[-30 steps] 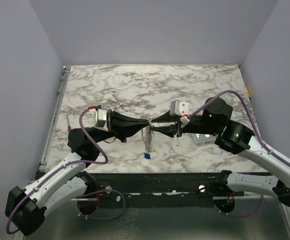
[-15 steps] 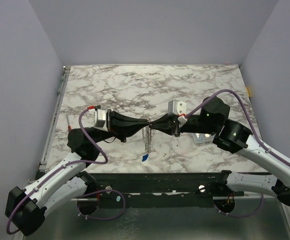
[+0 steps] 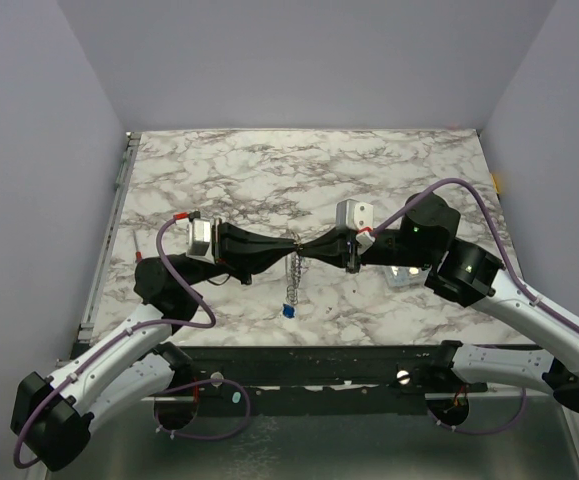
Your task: Put the keys on the keyring
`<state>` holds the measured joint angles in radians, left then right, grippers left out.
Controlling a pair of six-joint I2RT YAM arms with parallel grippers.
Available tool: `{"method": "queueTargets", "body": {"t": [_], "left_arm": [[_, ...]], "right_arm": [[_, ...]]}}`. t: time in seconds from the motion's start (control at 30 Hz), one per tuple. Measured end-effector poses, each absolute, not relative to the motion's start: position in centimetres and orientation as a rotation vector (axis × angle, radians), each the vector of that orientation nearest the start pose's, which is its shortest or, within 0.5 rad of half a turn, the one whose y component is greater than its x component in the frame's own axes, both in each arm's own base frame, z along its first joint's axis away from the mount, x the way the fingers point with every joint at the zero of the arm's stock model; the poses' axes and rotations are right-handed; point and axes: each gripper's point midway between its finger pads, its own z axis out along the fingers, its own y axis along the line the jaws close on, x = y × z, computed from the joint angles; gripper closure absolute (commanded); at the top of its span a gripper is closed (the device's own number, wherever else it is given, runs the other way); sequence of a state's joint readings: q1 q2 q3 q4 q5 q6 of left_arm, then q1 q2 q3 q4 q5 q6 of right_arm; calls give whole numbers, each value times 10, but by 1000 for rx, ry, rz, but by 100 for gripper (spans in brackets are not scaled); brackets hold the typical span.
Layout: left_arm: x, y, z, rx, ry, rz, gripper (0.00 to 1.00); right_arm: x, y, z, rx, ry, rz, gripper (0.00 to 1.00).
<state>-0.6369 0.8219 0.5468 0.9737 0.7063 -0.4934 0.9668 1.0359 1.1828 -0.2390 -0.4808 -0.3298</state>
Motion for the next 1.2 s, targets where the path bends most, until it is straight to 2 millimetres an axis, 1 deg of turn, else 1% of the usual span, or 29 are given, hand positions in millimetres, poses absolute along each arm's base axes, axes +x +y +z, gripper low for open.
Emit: {"method": "queueTargets", "body": {"t": [0.13,0.3,0.47,0.73,0.9,1.03,1.2], "left_arm": [[136,-262,395,786,845,-1316,79],[139,-263,389,801,866,-1298,73],[143,-264,380,818,899,-1265,70],[146,-264,369,852,931,-1206,69],[150,-263,361,899,967,-1137,68],[149,-263,359,948,973,-1103,66],[145,-265,353,1012,985,-1100,65]], "right_arm": [[142,327,375,-1322,1117,872,99],[141,326,373,-1328,1128,871,99],[140,323,371,-1336,1141,866,99],[139,319,372,-1331,1141,856,99],[138,318,365,-1351,1161,852,99],[137,316,360,-1368,1177,849,99],[137,316,359,-1374,1179,850,99]]}}
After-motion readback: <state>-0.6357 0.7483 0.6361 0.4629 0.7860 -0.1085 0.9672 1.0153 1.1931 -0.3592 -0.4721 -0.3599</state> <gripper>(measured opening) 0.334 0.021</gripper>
